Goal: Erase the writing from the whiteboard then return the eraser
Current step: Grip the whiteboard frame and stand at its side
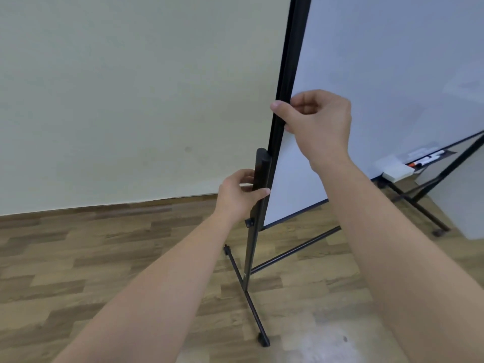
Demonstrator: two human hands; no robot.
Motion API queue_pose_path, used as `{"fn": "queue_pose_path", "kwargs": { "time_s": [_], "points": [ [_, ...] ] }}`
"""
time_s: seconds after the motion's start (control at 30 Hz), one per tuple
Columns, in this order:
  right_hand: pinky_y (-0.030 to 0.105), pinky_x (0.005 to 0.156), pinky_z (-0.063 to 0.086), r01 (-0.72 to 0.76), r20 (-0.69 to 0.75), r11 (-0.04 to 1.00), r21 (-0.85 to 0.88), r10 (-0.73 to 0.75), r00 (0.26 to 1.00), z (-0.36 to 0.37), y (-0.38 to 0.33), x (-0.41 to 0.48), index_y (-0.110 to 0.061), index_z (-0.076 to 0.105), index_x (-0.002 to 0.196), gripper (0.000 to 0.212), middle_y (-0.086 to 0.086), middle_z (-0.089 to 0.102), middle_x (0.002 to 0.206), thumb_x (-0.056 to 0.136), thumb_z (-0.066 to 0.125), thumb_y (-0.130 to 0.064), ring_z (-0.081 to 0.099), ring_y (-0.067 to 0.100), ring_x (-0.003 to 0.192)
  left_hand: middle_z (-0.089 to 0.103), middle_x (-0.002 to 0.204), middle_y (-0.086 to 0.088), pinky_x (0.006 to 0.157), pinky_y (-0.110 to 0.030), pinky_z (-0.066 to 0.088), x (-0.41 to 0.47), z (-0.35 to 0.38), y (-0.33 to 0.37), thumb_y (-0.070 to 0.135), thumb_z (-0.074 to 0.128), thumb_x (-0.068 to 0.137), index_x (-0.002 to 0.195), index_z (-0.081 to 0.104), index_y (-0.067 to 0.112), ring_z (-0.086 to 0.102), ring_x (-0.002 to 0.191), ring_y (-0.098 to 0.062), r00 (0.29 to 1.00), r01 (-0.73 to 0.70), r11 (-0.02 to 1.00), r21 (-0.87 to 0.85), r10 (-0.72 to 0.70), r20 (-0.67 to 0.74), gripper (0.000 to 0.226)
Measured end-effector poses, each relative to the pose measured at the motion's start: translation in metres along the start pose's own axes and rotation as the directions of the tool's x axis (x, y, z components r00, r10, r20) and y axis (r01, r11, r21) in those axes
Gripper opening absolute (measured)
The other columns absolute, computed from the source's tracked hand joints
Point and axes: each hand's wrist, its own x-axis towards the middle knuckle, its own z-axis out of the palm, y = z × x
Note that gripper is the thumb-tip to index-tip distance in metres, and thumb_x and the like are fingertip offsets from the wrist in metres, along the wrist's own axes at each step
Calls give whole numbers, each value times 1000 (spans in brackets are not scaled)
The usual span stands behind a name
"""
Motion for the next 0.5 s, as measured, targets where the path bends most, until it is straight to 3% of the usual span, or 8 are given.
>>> {"fn": "queue_pose_path", "kwargs": {
  "time_s": [0.5],
  "points": [
    [36, 71, 62, 42, -62, 995, -95, -48, 997, 88, -1, 56, -25, 68, 75, 28, -6, 72, 70, 66, 85, -44, 72, 12, 71, 70, 108, 10, 81, -41, 63, 97, -52, -17, 26, 87, 74, 122, 66, 24, 73, 95, -15, 997, -44, 998, -41, 47, 56, 52]
  ]
}}
